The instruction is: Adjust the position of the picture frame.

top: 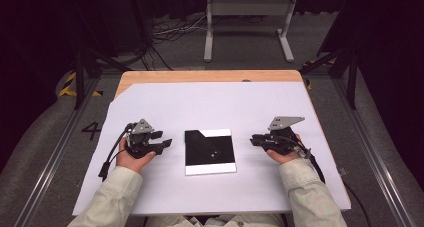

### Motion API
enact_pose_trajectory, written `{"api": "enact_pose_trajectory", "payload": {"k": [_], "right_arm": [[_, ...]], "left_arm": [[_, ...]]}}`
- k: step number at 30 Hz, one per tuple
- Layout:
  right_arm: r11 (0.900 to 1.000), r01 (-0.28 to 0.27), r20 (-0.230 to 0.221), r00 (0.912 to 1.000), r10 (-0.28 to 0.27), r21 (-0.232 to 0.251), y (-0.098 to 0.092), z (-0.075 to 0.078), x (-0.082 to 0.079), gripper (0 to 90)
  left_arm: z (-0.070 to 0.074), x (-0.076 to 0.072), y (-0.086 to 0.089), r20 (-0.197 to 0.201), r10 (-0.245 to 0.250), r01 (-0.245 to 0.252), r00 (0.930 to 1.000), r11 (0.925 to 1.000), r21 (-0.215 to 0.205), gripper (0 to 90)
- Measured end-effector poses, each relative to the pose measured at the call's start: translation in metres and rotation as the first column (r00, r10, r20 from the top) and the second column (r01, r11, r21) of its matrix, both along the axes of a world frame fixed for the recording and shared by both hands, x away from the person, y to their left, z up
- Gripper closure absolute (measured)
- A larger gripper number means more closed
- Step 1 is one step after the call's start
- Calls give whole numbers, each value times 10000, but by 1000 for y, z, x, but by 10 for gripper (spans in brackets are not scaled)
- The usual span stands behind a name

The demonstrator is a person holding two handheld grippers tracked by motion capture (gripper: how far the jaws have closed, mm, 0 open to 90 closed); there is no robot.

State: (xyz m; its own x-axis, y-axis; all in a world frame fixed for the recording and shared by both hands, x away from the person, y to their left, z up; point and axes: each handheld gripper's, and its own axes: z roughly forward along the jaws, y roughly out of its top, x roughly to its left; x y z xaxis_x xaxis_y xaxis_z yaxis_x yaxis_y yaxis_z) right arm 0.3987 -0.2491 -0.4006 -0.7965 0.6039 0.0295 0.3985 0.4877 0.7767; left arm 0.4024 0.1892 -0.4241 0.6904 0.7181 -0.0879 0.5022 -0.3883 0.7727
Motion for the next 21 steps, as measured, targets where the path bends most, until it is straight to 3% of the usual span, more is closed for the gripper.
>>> {"api": "enact_pose_trajectory", "payload": {"k": [5, 10, 14, 16, 19, 21], "right_arm": [[9999, -72, -27, 10000, 72, -137, 3, 0, -2, 786], [9994, -98, -147, 9998, 94, -327, 4, 0, -5, 799], [9979, -381, -215, 9991, 370, -523, 8, 2, -11, 832], [9964, -555, -243, 9982, 540, -639, 11, 4, -15, 846], [9944, -738, -342, 9969, 714, -762, 13, 5, -18, 869], [9919, -923, -506, 9948, 881, -868, 16, 5, -21, 879]], "left_arm": [[7, 1, 1, -167, 211, -205, 9996, 9992, 353, 527], [11, 6, 8, -548, 445, -445, 9975, 9990, 10, 564], [10, 10, 9, -618, 502, -504, 9968, 9987, -14, 598], [12, 10, 6, -718, 423, -419, 9965, 9991, 78, 623], [18, 8, -2, -333, 129, -110, 9994, 9983, 567, 643], [18, 7, -7, -360, -111, 129, 9993, 9987, 498, 652]]}}
